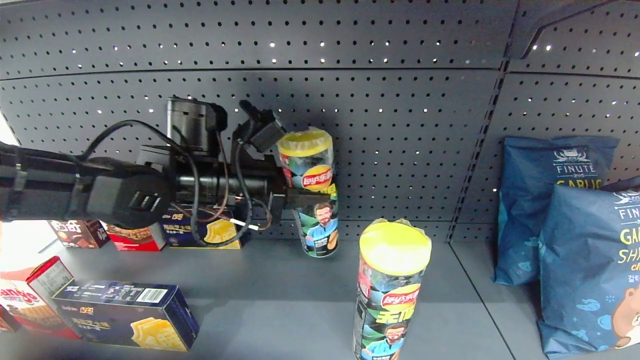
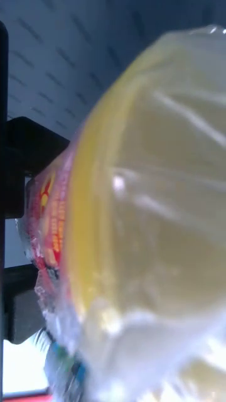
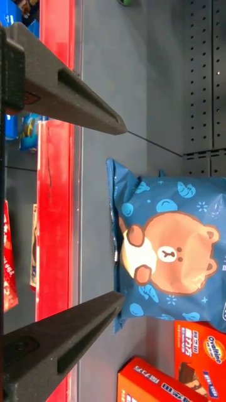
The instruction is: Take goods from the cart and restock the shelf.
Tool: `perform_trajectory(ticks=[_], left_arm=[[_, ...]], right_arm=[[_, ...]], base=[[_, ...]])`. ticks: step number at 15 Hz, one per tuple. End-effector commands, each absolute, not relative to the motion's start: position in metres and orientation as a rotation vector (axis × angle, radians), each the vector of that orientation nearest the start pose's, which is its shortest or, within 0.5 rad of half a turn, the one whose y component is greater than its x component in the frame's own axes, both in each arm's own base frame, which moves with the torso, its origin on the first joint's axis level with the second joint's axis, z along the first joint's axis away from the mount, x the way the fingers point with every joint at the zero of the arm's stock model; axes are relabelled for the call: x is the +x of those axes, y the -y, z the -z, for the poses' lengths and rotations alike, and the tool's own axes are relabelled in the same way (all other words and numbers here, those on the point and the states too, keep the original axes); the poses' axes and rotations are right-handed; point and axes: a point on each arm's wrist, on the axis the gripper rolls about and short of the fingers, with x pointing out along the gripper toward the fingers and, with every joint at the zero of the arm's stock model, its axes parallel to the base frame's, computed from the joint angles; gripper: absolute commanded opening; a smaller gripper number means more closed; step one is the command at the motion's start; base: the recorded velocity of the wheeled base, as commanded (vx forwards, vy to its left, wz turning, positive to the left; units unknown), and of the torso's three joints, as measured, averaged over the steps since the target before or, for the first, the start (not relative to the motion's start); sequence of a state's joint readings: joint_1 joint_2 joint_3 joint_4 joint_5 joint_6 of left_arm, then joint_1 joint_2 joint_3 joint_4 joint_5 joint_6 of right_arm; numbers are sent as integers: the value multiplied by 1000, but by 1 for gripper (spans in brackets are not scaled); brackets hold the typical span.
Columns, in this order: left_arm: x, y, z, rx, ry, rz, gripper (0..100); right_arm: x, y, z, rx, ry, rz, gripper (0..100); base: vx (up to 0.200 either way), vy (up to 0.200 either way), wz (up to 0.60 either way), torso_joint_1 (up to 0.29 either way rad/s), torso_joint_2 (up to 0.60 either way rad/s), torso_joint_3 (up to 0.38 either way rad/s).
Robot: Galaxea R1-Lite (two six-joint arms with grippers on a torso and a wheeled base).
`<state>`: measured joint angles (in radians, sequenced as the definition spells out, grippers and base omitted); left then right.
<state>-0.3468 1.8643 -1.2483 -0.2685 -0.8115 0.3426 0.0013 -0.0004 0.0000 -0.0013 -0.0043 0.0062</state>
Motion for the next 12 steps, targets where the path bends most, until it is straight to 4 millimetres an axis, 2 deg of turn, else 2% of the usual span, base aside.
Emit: perform_trajectory(ticks=[1,4,6,12], left_arm=[[300,113,-242,201,-115,1147,0],[276,95,-241,194,-133,1104,0],[272,87,-242,194,-133,1077,0],[271,87,-240,178,-156,1048,0]], right_arm=[[-23,0,-76,6,2,3,100],[-23,0,-76,6,2,3,100],[-23,0,-76,6,2,3,100],[-23,0,-76,6,2,3,100]], base=[[0,0,0,0,0,0],[0,0,0,0,0,0],[0,0,0,0,0,0],[0,0,0,0,0,0]])
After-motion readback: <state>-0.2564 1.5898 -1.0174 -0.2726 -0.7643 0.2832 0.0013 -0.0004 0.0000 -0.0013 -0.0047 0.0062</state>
